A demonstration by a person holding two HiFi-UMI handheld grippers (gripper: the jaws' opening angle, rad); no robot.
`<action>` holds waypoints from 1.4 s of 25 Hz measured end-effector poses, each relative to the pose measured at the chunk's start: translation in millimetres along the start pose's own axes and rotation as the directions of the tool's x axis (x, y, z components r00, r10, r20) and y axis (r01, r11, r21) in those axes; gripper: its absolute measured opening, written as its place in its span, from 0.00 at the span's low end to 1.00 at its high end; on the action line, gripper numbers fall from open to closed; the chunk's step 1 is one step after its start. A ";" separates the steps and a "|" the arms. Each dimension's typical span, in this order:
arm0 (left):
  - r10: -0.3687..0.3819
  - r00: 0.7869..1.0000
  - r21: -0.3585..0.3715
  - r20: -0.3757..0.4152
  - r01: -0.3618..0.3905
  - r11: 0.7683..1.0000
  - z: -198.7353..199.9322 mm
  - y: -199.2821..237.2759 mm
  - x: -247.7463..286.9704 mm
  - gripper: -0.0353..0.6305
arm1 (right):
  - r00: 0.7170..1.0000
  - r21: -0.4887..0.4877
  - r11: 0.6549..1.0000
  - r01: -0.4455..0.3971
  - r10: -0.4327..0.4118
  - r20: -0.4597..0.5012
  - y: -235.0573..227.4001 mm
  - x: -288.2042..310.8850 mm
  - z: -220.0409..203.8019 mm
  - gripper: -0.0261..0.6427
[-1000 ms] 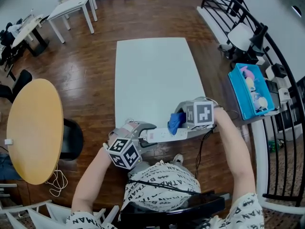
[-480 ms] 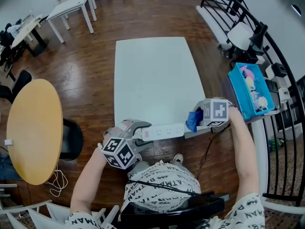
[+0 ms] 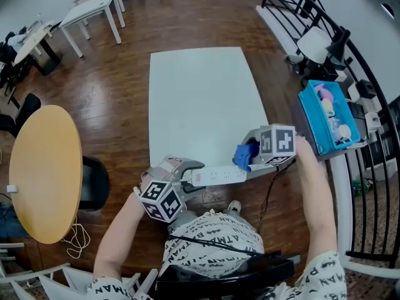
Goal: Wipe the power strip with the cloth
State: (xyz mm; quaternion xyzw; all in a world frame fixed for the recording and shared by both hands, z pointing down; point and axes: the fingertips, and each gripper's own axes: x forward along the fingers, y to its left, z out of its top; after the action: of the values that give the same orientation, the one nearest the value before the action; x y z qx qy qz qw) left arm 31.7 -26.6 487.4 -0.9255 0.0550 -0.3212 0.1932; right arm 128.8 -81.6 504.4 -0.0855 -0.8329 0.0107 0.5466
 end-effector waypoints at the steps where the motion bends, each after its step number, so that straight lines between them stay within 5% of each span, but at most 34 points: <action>1: -0.004 1.000 0.003 0.002 0.004 1.000 1.7 -0.8 1.9 0.47 | 1.000 -0.012 1.000 -0.013 0.013 0.015 1.5 1.8 7.8 0.25; 18: -0.032 0.999 0.033 0.012 0.031 0.999 8.4 -6.7 9.0 0.47 | 0.984 -0.168 0.981 -0.094 0.117 0.132 9.7 17.4 100.9 0.25; 35: 0.033 0.999 -0.053 0.016 -0.032 0.998 -13.4 2.0 -12.0 0.47 | 0.999 -0.004 0.999 -0.045 0.045 -0.026 -2.2 11.6 -4.6 0.25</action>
State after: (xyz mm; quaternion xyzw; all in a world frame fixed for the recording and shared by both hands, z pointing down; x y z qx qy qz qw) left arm 14.1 -30.0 489.4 -0.9319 0.0769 -0.3088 0.1741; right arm 128.2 -82.3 517.0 -0.1055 -0.8236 0.0201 0.5569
